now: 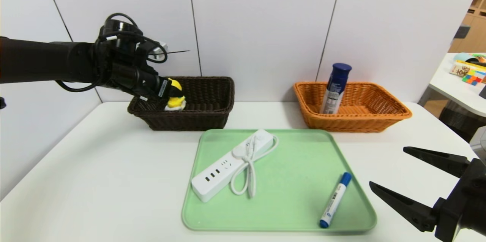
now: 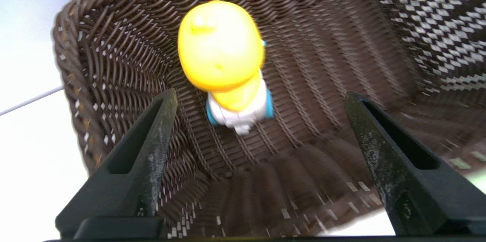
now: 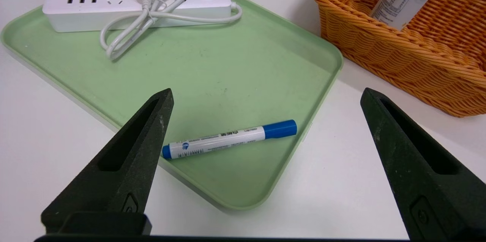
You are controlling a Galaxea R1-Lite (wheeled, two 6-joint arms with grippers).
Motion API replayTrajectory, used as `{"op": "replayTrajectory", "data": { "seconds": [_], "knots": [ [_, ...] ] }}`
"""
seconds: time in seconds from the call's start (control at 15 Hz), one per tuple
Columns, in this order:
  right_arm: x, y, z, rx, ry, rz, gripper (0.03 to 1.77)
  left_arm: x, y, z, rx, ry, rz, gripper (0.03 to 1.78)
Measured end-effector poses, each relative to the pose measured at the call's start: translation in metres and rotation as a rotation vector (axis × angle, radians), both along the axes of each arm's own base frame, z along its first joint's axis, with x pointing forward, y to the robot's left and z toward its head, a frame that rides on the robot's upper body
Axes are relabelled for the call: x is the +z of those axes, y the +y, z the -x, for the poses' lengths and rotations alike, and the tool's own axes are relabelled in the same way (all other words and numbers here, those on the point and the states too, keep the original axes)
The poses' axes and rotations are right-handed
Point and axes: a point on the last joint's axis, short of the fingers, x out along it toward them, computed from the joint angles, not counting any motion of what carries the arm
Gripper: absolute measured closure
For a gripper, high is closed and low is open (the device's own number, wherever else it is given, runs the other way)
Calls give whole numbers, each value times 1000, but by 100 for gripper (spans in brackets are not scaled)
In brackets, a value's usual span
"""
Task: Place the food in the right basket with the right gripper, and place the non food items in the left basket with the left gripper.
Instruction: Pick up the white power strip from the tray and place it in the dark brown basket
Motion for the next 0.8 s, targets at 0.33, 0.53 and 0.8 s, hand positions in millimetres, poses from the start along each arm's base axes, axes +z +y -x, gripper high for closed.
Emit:
{"op": "replayTrajectory", "data": {
  "seconds": [0.33,0.53,0.8],
  "knots": [
    [0,0,0,0,-1,0,10,38,-31,65,-126,-65,12,18],
    [1,0,0,-2,-2,-1,10,51,-52,108,-228,-90,22,15],
    [1,0,0,-1,-3,0,10,56,-72,158,-349,-39,31,14]
  ]
}}
